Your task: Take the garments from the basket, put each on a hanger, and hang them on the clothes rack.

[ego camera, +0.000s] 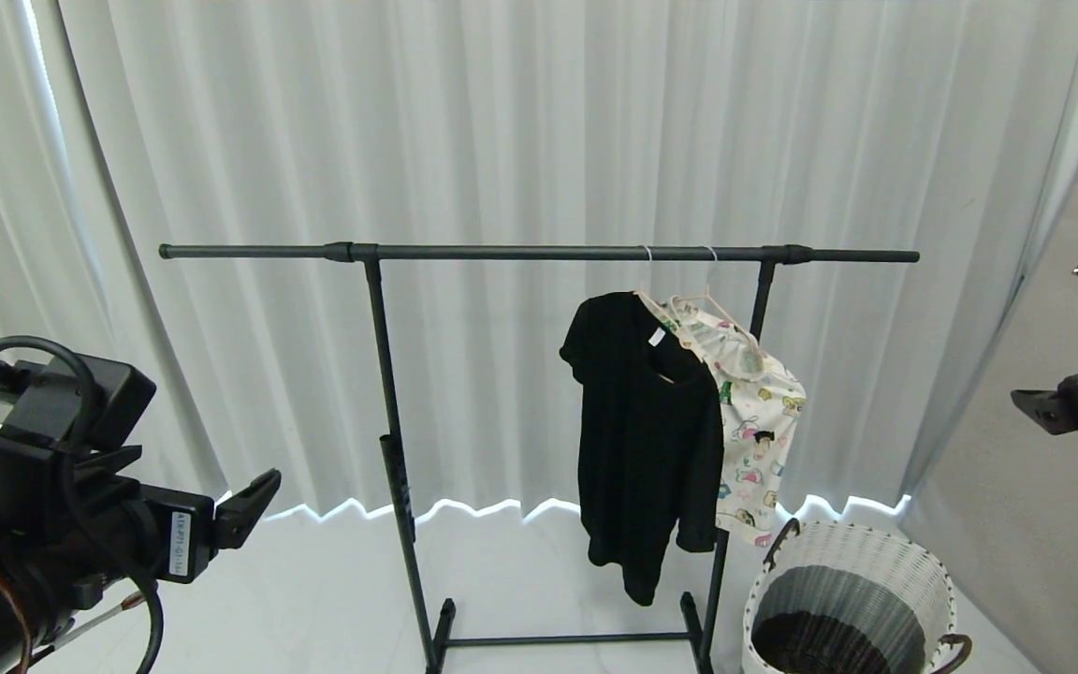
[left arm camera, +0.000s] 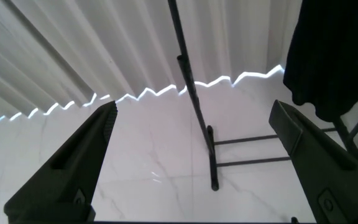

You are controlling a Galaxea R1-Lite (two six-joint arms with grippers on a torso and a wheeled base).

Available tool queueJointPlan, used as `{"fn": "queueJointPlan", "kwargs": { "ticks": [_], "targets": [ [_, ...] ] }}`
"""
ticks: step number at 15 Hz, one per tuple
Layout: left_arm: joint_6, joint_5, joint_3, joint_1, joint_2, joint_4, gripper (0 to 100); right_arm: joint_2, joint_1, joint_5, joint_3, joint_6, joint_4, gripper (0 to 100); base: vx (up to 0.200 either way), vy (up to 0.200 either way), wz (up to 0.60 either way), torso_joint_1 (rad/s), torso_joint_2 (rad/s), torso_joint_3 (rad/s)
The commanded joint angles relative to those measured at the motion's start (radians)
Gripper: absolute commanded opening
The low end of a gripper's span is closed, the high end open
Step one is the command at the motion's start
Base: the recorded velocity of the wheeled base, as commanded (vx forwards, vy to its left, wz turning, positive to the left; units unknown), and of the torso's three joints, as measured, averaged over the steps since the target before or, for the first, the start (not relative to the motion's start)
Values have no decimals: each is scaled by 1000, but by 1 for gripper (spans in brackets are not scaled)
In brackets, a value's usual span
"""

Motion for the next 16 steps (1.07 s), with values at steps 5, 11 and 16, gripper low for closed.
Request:
{"fn": "queueJointPlan", "kwargs": {
  "ticks": [5,11,16],
  "targets": [
    [-6,1,22,91,-3,0,100,-33,-58,-3,17,-2,-2,100,0,0,0,0,0,0],
    [-1,-1,77,165,-75,0,100,-33,-76,-3,35,-5,-66,100,0,0,0,-115,264,140],
    [-1,-1,80,177,-79,0,100,-42,-82,-3,35,-5,-68,100,0,0,0,-232,520,288]
  ]
}}
